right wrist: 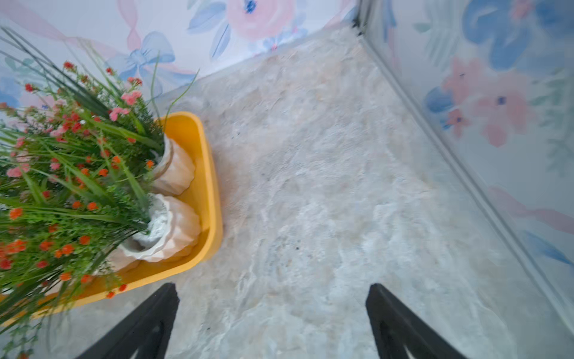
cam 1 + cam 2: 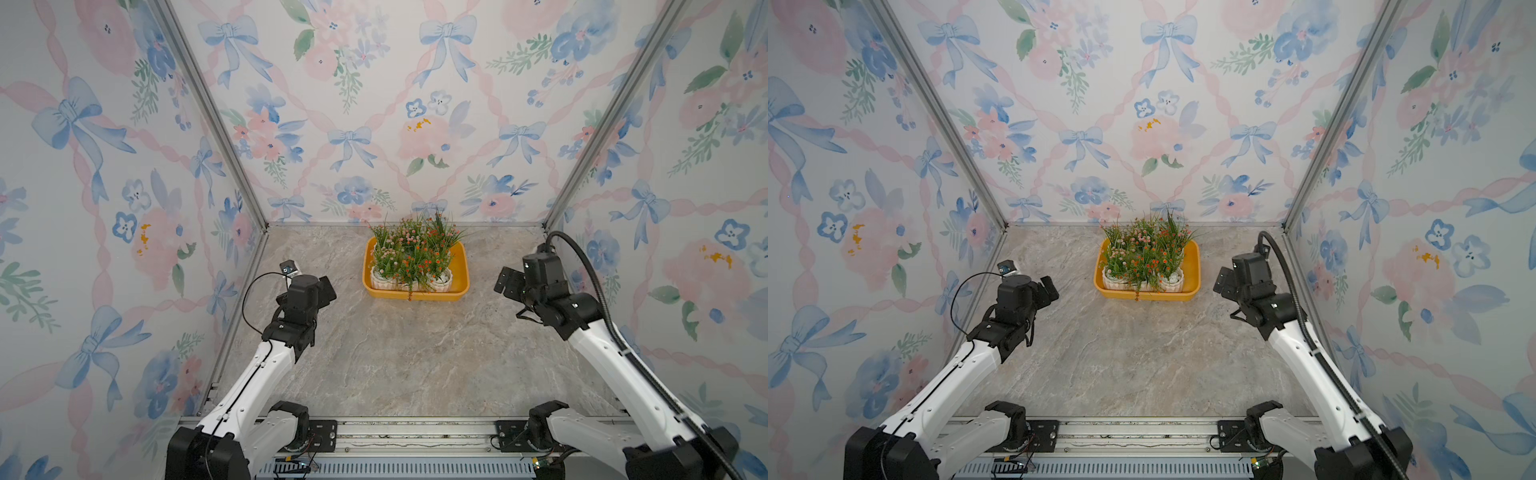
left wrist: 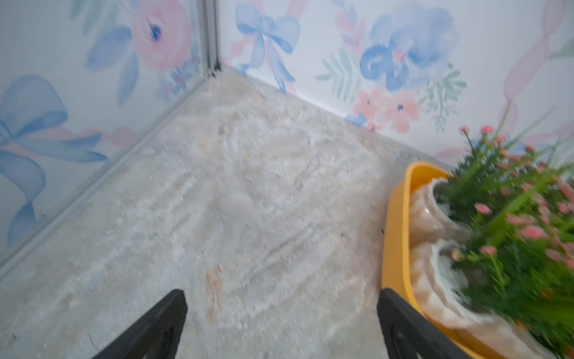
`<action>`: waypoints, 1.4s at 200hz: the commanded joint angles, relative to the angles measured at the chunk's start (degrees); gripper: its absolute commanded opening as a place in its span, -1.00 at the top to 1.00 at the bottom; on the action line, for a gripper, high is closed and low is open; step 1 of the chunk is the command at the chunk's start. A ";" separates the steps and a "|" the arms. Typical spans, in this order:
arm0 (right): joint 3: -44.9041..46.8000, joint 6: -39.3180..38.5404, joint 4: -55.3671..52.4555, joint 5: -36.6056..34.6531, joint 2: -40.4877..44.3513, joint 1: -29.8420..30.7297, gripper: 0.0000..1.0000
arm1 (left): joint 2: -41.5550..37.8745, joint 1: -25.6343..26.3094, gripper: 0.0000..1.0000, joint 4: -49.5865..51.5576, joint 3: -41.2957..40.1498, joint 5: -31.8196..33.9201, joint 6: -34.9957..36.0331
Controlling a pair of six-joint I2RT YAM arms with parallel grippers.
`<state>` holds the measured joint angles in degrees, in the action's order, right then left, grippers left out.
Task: Put the potted gypsophila into the storage box
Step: Reset both arms
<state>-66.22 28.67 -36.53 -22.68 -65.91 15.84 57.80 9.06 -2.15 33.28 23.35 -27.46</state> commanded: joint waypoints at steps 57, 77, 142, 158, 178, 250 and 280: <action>15.49 -13.71 -1.87 -10.19 17.73 -8.74 -0.94 | 9.81 -4.90 -0.96 -46.90 -21.39 4.64 11.95; 20.58 -14.71 3.83 -10.18 20.12 -9.81 -0.94 | 15.29 -4.93 -0.96 -54.60 -22.52 5.63 13.23; 30.01 -19.20 17.61 -8.99 16.41 -12.41 -0.94 | 28.91 -2.42 -0.96 -70.00 -21.08 -5.80 22.15; 32.40 -21.21 24.89 -3.72 14.05 -14.29 -0.94 | 31.19 -1.59 -0.96 -76.06 -22.86 -8.15 24.87; 35.25 -22.62 34.83 0.44 10.15 -16.23 -0.94 | 31.32 -1.68 -0.96 -75.19 -22.43 -6.24 23.73; 39.97 -24.31 63.40 10.16 -5.01 -17.81 -0.94 | 30.92 -1.41 -0.96 -75.19 -22.64 -5.79 23.85; 43.22 -23.03 77.72 15.44 -11.80 -17.27 -0.94 | 30.96 -1.41 -0.96 -75.21 -22.64 -5.85 23.82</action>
<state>-25.63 5.91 24.51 -13.02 -72.62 -1.52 88.84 7.46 -75.79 11.14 17.93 -4.67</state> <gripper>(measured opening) 0.971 0.979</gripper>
